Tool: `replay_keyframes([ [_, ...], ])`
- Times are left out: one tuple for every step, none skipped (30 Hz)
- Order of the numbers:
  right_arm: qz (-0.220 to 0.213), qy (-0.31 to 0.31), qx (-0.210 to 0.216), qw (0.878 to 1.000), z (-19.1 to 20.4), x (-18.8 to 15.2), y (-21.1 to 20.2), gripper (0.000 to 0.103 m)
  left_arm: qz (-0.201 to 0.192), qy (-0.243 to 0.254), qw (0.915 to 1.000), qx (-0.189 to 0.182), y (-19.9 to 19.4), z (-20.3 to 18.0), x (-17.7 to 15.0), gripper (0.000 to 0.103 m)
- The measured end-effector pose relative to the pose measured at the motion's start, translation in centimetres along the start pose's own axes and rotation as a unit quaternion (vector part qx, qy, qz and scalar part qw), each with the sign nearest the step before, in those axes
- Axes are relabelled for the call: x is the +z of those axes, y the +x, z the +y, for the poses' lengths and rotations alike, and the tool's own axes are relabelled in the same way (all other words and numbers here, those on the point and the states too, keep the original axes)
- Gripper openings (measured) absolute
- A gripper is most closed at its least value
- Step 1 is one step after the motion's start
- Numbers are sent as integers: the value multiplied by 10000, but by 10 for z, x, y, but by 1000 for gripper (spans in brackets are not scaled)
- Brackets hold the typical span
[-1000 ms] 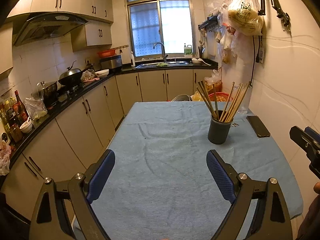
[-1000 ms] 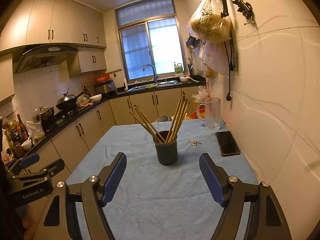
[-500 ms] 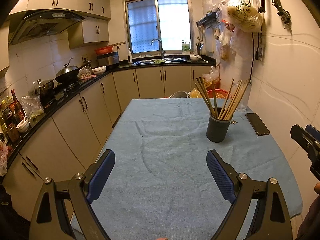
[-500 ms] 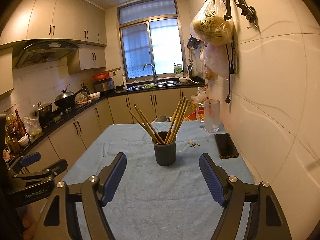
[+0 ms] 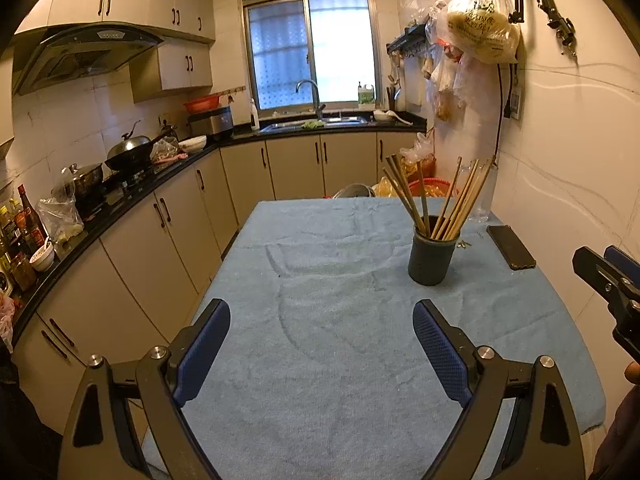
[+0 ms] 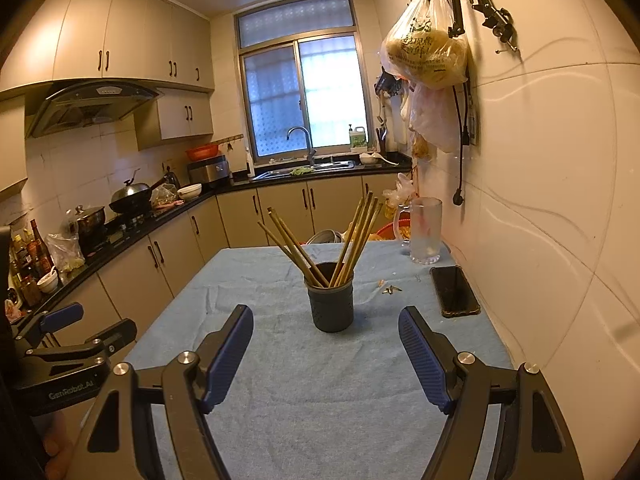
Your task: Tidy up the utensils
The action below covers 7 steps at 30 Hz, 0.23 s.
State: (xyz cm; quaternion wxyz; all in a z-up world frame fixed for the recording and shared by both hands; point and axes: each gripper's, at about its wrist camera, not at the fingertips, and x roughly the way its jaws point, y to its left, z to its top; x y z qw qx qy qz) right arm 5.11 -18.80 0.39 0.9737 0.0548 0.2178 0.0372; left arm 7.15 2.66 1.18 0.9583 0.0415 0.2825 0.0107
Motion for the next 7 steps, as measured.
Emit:
replay_keyframes([
  [5,1,11,10000,0,0,0,78,-39,8,10000,-7,0,0,-1,93],
  [10,-9,0,10000,0,0,1,78,-24,24,10000,-16,1,-1,-1,93],
  [8,-21,-16,10000,0,0,1,78,0,35,10000,-34,2,-2,-1,93],
  [4,-32,-16,10000,0,0,1,78,11,46,10000,-48,3,-3,0,93],
  [-1,-30,-11,10000,0,-1,2,78,29,81,9999,-63,5,-5,0,93],
  [1,-11,-17,10000,-2,-2,3,78,40,109,9999,-51,7,-7,0,93],
  [14,6,-21,10000,-3,-3,5,78,47,125,9999,-38,8,-8,-1,93],
])
